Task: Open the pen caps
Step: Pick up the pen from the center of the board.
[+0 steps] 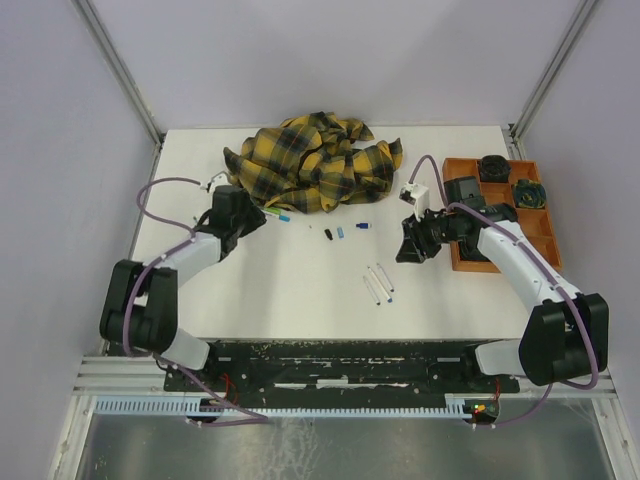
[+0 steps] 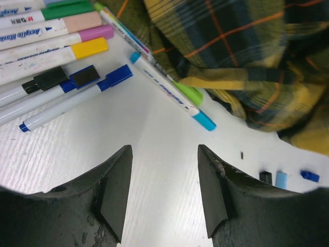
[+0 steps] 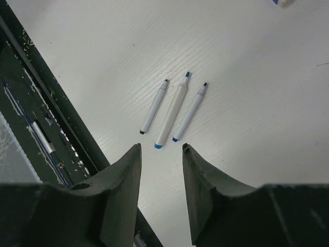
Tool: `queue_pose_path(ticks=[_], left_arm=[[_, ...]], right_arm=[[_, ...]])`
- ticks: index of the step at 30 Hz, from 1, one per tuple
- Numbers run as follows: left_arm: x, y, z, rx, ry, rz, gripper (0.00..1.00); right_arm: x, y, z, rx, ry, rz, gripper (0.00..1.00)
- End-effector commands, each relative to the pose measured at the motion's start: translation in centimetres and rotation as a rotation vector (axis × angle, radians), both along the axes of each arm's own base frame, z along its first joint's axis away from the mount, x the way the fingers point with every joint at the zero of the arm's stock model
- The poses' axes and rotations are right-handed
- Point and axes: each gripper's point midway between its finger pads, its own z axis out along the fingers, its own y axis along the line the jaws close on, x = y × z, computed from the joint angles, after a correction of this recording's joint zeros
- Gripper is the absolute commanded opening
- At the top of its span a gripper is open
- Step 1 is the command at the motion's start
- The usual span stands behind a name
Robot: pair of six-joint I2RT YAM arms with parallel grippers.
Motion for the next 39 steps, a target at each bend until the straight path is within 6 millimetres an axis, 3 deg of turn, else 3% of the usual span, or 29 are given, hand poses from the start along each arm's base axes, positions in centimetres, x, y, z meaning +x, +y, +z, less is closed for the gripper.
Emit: queue_pose_path(ticks=[1, 6, 15, 27, 32, 39], left_arm=[[2.2, 1.0, -1.8, -0.034, 0.140, 0.180, 0.58], [3.0, 1.4, -4.9, 0.000, 0.315, 0.313, 0.56], [5.5, 0.2, -5.0, 0.016, 0.329, 0.321, 0.56], [6.1, -0.3, -6.7, 0.044, 0.406, 0.329, 0.56], [5.8, 0.0, -6.7, 0.058, 0.410, 0.334, 0.50], [4.9, 0.1, -6.6, 0.082, 0.419, 0.312, 0.32]], right_arm=[[0.8, 0.1, 1.7, 0.023, -0.066, 0.016, 0.45], [0.8, 0.1, 1.6, 0.024, -0.060, 0.011, 0.45], [0.8, 0.1, 1.3, 0.022, -0.047, 0.009, 0.45], [0.7, 0.1, 1.1, 0.023, -0.032, 0.010, 0.45], [0.7, 0.2, 1.1, 0.025, -0.030, 0.011, 0.46], [0.7, 0.2, 1.2, 0.026, -0.032, 0.010, 0.46]])
